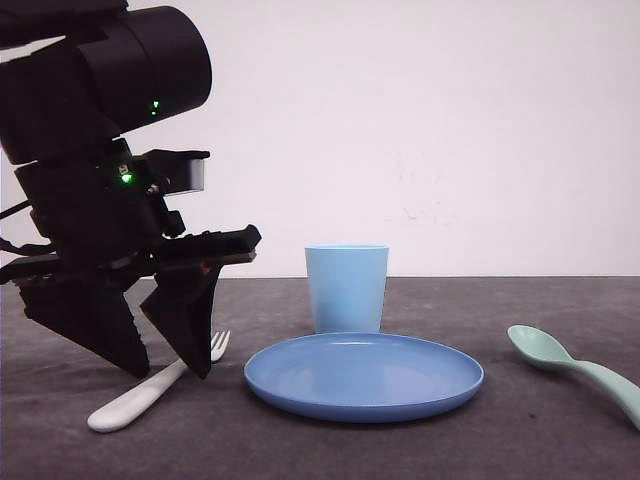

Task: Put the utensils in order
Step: 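Lower the left gripper onto the white fork and close on it, then lift the white fork with the left gripper toward the blue cup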

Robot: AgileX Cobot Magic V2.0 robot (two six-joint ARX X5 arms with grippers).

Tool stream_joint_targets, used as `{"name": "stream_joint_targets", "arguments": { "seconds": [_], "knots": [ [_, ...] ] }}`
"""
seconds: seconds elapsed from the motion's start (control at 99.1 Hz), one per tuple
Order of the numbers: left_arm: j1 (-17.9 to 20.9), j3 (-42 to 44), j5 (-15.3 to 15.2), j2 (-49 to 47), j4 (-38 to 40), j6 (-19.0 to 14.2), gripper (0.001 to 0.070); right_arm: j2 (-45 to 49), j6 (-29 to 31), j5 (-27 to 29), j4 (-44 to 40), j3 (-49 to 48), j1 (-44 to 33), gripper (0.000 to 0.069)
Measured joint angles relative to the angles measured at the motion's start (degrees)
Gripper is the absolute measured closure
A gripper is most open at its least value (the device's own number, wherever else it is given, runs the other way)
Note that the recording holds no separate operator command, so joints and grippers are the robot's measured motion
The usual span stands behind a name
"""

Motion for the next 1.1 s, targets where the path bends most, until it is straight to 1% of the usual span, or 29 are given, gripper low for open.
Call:
{"name": "stream_joint_targets", "arguments": {
  "seconds": [0.131, 0.232, 0.343, 0.706, 0.807, 0.949, 1.009, 1.1],
  "knots": [
    [0.0, 0.1, -0.4, 0.3, 0.2, -1.4, 0.0573, 0.0, 0.0, 0.0, 0.0, 0.0, 0.0, 0.0278],
    [-0.3, 0.1, -0.4, 0.4, 0.3, -2.1, 0.0624, 0.0, 0.0, 0.0, 0.0, 0.0, 0.0, 0.0278],
    [-0.7, 0.1, -0.4, 0.4, 0.3, -2.6, 0.064, 0.0, 0.0, 0.0, 0.0, 0.0, 0.0, 0.0278],
    [-1.2, 0.2, -0.6, 0.1, 0.3, -3.2, 0.0643, 0.0, 0.0, 0.0, -0.1, 0.0, 0.0, 0.0278],
    [-2.3, 0.2, -2.7, -3.0, 2.6, -3.0, 0.0643, 0.0, 0.0, 0.1, -0.1, 0.0, 0.0, 0.0278],
    [-3.8, 0.3, -7.7, -10.4, 10.0, -2.3, 0.0643, 0.0, 0.0, 0.3, -0.2, 0.0, 0.0, 0.0278],
    [-4.4, 0.3, -9.5, -12.7, 13.9, -1.3, 0.0643, 0.0, 0.0, 0.3, -0.1, 0.0, 0.0, 0.0278],
    [-5.4, 0.4, -11.3, -14.3, 20.4, 0.8, 0.0643, 0.0, 0.0, 0.3, -0.1, 0.0, 0.0, 0.0278]
  ]
}}
